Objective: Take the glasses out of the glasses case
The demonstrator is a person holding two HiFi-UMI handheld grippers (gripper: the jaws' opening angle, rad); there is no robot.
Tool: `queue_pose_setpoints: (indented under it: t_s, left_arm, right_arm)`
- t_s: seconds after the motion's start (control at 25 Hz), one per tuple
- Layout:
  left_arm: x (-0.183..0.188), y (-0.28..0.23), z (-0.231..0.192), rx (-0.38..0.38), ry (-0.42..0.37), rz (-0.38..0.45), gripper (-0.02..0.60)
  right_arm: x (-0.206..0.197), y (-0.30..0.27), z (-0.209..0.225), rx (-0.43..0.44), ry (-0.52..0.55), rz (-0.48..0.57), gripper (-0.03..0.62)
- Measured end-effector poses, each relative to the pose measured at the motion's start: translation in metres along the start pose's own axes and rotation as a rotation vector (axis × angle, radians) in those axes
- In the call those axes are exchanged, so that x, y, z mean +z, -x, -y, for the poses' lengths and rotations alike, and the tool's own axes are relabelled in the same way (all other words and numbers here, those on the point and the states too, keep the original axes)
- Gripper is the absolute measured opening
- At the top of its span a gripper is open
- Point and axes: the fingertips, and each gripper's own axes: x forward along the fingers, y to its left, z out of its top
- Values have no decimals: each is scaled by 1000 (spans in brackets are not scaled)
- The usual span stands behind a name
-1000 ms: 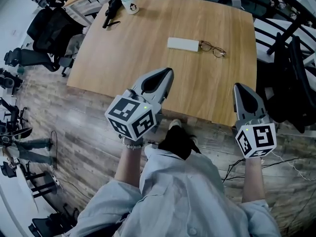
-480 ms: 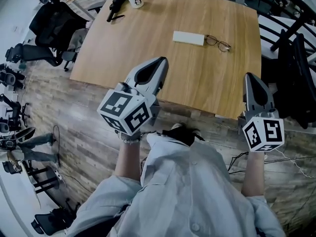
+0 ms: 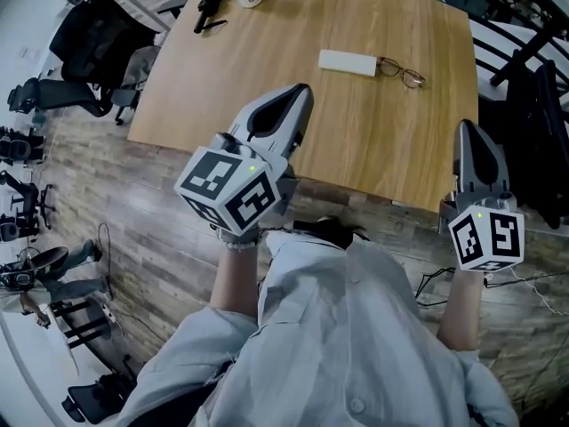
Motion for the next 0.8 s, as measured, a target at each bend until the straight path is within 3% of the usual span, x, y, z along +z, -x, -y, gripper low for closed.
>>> queue_pose_setpoints:
  t_s: [0.8]
  left_arm:
    - [-2,0,-8,-58,16,4,5]
  right_arm:
    - [2,4,-11,-50,-24,17,0]
